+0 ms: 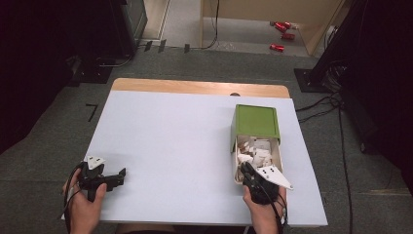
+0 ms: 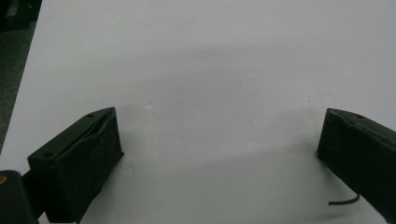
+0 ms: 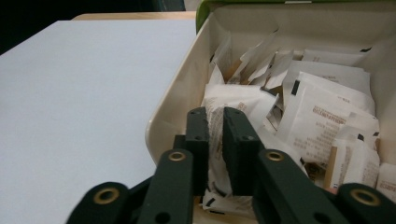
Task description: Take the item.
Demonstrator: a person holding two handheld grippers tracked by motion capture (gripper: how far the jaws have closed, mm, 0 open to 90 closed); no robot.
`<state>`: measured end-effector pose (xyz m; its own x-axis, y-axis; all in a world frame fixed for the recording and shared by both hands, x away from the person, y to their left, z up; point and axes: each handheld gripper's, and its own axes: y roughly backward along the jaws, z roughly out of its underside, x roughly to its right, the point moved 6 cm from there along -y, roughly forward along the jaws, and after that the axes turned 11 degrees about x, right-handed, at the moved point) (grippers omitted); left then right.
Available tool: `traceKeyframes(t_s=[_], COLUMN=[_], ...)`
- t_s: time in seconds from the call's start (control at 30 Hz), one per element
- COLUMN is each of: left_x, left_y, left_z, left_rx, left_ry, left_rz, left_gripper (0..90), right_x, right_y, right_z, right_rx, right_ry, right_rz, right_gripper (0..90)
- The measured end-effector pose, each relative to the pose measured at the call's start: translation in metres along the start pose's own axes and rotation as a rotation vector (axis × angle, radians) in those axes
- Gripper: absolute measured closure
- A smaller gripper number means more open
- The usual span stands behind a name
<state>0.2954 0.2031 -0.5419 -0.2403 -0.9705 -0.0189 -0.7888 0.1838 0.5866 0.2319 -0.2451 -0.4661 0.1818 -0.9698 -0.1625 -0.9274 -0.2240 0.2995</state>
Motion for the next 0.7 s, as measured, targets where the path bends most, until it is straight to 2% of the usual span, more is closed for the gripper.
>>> traceKeyframes(t_s=[0.1,0.4,0.7], left_x=[0.0,0.0,0.0], left_y=[0.0,0.0,0.0], left_z=[0.0,0.0,0.0], left_rx=[0.0,0.0,-0.001], left_ry=[0.0,-0.001,-0.001], left_rz=[0.0,0.0,0.0], left_gripper=[0.0,0.0,0.0], right_x=[0.003,0.006,0.011], right_y=[0.002,0.007,0.011], right_z=[-0.002,-0.01,-0.032], right_rx=[0.013,0.051,0.075], right_ry=[-0.003,-0.015,-0.027], right_rz=[0.002,0.001,-0.002], right_gripper=[90.0,90.0,90.0])
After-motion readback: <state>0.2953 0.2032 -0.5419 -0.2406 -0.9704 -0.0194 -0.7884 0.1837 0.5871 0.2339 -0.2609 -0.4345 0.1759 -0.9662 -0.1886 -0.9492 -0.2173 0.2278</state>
